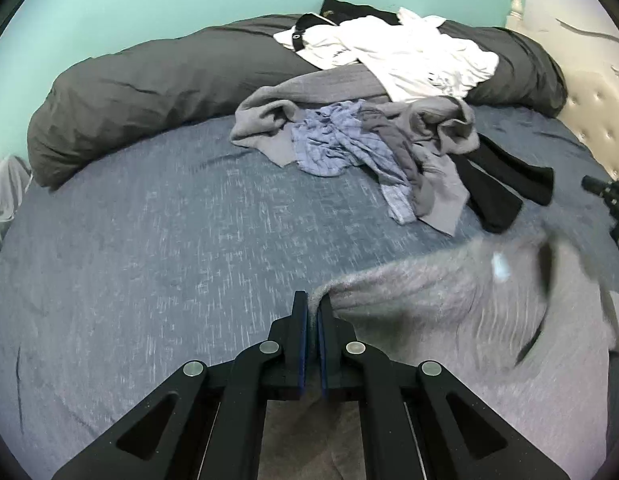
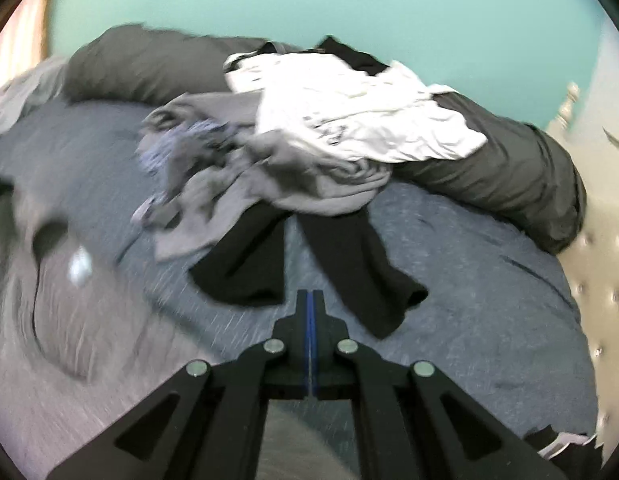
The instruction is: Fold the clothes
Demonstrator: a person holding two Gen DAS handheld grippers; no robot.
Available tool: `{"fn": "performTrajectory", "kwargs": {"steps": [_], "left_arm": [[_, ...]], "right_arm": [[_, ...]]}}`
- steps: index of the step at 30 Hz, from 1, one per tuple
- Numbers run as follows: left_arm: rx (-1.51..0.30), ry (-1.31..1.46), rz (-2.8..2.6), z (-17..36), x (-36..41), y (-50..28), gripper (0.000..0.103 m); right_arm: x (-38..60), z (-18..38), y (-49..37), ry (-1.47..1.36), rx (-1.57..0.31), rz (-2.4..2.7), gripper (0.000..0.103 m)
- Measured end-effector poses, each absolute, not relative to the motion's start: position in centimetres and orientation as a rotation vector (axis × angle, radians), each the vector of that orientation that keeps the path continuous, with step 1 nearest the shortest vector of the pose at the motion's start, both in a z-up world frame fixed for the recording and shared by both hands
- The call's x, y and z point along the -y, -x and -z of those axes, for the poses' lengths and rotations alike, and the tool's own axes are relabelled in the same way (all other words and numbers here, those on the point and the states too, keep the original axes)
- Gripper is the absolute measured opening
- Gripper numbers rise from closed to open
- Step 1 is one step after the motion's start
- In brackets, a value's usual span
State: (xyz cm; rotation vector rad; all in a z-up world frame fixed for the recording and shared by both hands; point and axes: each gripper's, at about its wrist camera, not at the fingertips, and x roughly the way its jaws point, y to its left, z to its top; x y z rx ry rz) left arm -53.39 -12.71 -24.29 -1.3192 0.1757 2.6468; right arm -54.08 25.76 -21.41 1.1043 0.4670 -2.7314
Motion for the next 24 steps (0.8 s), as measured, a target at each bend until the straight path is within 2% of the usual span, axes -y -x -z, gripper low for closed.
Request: {"fn": "performTrajectory", "kwargs": {"steps": [3, 7, 9, 14, 17, 19, 20, 21, 24], "left_arm": [[-0.184, 1.364, -2.627, 26.4, 12.2, 54.3, 0.004], [-0.181, 1.419, -2.595, 29.3, 12.3, 54.7, 0.004], [-0.174, 1.430, -2.590, 30.2, 12.5, 54.6, 0.004], [-0.183, 1.438, -2.583, 31.0, 12.6, 54.2, 0.004], [-0.177, 1.440, -2.583, 31.3, 12.6, 54.1, 0.004], [-0.184, 1.441, -2.583, 31.5, 12.5, 54.0, 0.004], [-0.190, 1.437, -2.586, 31.5, 12.5, 54.0, 0.004], [-0.195, 1.430, -2.591, 31.5, 12.5, 53.9, 0.004], [-0.211, 1.396, -2.618, 31.2, 12.6, 53.8, 0.004]], "right_arm": [[-25.7, 22.6, 55.3, -1.155, -0.373, 2.644, 0.000], [-24.4, 26.9, 55.5, -1.267, -0.234, 2.350, 0.002], [-23.9, 29.2, 55.5, -1.342, -0.251, 2.278, 0.021], [-24.4, 31.2, 54.9, -1.358, -0.204, 2.239, 0.042], [-23.7, 32.0, 54.6, -1.385, -0.310, 2.231, 0.042], [-23.2, 32.6, 54.1, -1.382, -0.385, 2.219, 0.026], [-22.9, 32.7, 53.8, -1.372, -0.423, 2.222, 0.007], [-22.8, 32.5, 53.5, -1.348, -0.449, 2.242, 0.003], [-22.7, 31.2, 53.0, -1.262, -0.517, 2.339, 0.002]]}}
